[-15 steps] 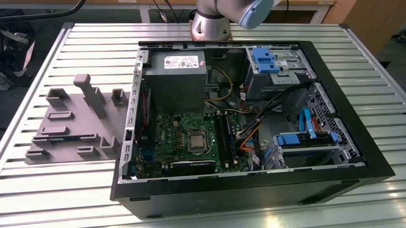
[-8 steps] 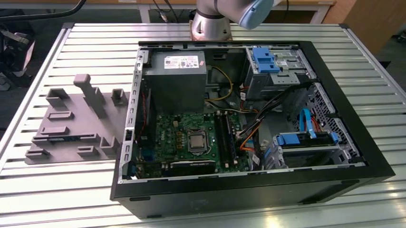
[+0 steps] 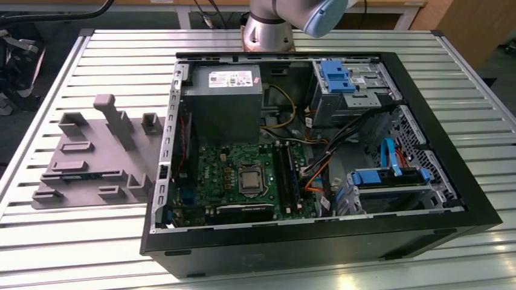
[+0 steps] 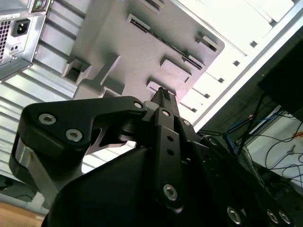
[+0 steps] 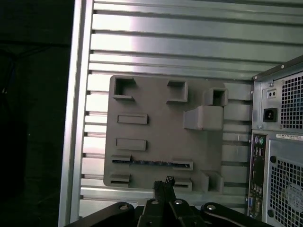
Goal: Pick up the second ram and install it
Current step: 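Pick up the second ram and move it above second insertion slot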
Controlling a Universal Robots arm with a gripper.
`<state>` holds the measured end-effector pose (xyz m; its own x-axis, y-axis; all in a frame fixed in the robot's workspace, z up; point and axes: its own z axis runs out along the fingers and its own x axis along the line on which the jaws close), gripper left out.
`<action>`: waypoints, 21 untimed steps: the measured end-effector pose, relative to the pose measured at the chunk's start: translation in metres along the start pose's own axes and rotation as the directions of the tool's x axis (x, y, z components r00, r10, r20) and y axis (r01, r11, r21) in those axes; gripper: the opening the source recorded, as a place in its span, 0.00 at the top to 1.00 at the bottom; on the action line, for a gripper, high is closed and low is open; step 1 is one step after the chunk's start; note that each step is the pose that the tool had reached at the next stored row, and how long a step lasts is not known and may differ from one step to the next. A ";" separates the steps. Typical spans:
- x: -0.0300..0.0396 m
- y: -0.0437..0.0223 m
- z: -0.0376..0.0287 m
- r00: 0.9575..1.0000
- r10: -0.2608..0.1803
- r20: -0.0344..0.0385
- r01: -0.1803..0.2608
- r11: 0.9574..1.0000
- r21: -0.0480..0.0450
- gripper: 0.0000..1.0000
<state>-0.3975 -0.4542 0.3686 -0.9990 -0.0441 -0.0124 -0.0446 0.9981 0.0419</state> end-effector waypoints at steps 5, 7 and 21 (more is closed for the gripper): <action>0.0002 -0.0001 0.0006 0.998 -0.064 -0.003 0.064 0.998 -0.001 0.89; 0.0003 -0.0001 0.0009 0.996 -0.090 -0.004 0.090 0.996 -0.001 0.89; 0.0006 -0.0001 0.0015 0.979 -0.205 -0.008 0.205 0.979 -0.004 0.89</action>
<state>-0.3981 -0.4542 0.3671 -0.9688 -0.2477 -0.0125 -0.2480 0.9678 0.0420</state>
